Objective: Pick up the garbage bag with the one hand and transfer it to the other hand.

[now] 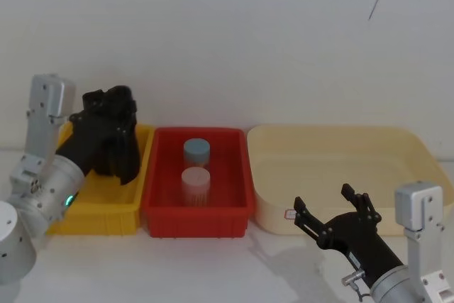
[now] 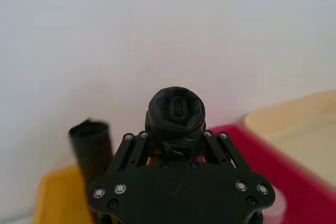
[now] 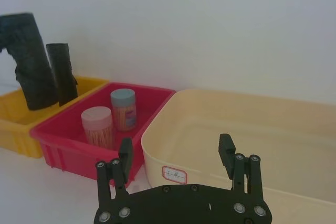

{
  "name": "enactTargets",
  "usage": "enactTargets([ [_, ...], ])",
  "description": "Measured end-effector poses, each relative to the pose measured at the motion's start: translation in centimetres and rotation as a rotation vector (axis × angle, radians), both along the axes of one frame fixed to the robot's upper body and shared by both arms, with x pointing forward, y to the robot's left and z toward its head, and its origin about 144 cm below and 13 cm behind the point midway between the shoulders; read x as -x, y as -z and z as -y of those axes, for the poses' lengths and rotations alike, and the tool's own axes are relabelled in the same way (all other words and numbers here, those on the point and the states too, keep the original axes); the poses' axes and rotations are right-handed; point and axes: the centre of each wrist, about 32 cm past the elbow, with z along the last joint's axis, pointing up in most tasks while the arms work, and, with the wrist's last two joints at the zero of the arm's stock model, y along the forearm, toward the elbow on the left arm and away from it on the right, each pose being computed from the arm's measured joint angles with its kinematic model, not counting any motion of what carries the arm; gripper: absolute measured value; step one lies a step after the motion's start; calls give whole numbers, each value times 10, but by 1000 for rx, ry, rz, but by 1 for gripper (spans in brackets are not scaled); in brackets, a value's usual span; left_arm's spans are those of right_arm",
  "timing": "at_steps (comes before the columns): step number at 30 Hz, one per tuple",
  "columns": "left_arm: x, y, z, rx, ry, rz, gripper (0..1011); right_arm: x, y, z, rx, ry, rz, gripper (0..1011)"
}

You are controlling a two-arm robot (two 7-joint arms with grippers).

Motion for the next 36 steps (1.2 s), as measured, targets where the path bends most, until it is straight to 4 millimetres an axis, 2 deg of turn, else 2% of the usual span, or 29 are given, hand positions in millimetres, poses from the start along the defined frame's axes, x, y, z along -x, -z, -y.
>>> enactTargets([
  [18, 6, -41, 32, 26, 278, 85, 375, 0, 0, 0, 0, 0, 0, 1000],
  [36, 5, -57, 78, 53, 564, 92, 375, 0, 0, 0, 0, 0, 0, 1000],
])
